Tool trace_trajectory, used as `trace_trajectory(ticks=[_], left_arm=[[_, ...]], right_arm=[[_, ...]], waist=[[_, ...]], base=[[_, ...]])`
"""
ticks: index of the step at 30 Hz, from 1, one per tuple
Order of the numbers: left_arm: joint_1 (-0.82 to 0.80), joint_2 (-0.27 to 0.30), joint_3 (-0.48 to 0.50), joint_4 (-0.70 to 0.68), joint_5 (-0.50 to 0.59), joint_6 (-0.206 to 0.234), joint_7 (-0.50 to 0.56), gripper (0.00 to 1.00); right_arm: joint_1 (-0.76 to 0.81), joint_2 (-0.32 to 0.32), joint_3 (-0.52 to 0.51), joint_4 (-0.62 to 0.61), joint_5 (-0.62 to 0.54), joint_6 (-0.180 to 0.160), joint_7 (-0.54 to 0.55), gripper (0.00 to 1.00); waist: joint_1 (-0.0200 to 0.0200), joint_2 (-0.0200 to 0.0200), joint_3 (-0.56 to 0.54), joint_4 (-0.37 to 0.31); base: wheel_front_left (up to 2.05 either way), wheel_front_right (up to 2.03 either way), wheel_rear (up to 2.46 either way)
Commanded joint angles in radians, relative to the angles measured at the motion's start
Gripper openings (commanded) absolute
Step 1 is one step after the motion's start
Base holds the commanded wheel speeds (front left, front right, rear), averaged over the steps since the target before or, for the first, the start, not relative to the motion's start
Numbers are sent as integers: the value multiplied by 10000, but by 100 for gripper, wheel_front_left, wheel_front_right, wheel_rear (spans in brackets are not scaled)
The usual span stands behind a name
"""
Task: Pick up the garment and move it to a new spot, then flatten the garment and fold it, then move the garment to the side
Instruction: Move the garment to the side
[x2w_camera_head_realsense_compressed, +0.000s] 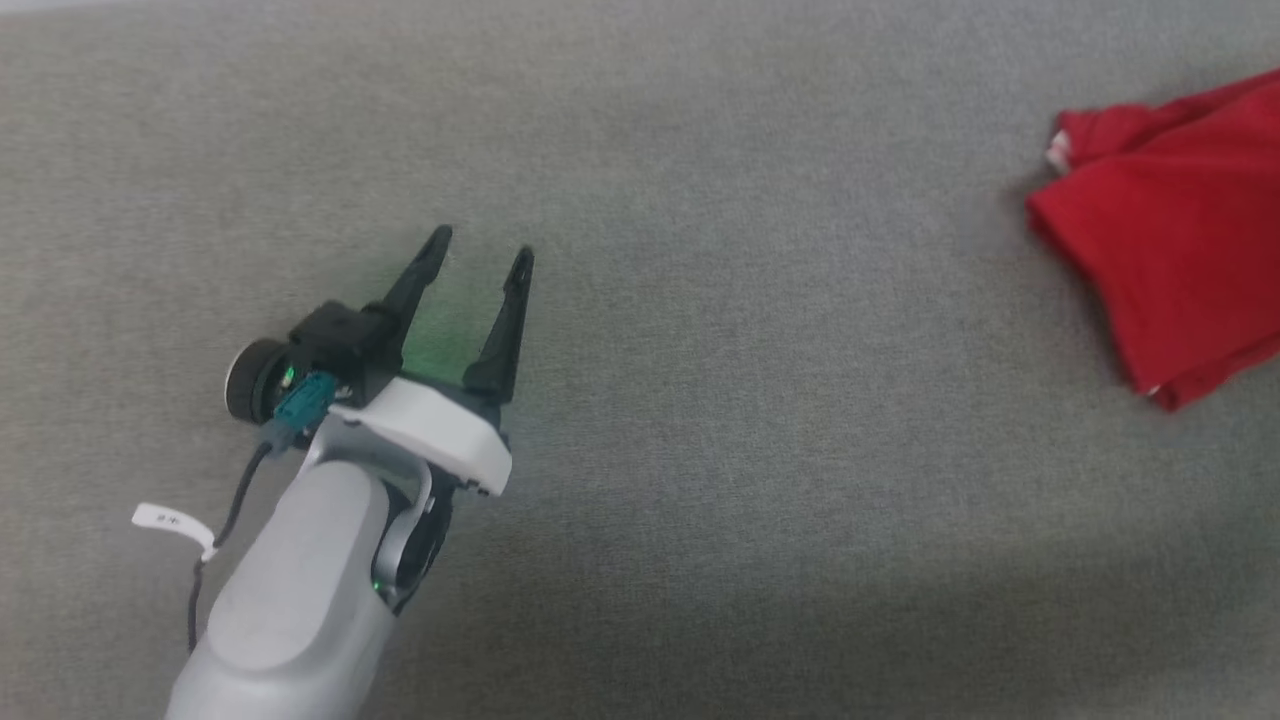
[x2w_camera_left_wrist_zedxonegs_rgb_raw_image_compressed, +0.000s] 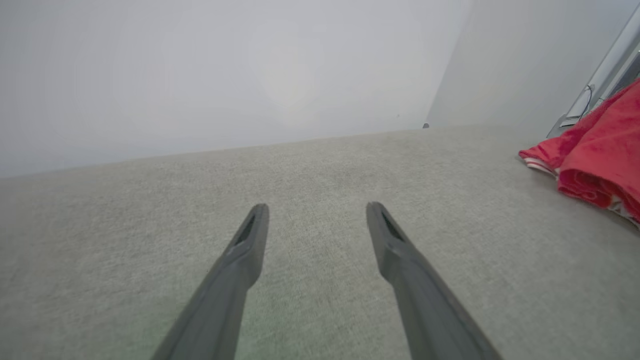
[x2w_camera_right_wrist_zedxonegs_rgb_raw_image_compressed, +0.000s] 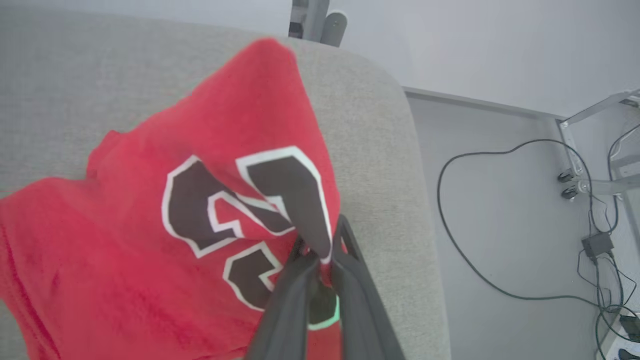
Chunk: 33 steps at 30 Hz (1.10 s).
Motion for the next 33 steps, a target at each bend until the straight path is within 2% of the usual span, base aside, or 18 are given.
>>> trace_trajectory(ticks=[1,9,19,25,33], left_arm=[[-231,-56,-22,38,150,-51,-41,100],[-964,-251,-120,302,466,-273,-41,100],[-1471,-427,-123,377,833,-462,-41,100],[-1600,-541,-115,434,945,-575,-40,100],[-1700,-609,15,469,1086,-662,-30,100]], right_arm=[[-238,-47,34,205,-114,-19,-256,0],[-1307,-258,311,2165,-758,-19,-1408,0],[-2297,-310,511,4251,-1681,-19,-2449,0],[-2704,66,587,5343,-2012,-19,-2906,0],[-3004,427,751,6177,-2180,-19,-3352,0]], waist=[[0,0,213,-141],[0,0,864,-355],[0,0,1523,-296],[0,0,1765,-167],[0,0,1895,-18]], base=[[0,0,0],[0,0,0],[0,0,0],[0,0,0],[0,0,0]])
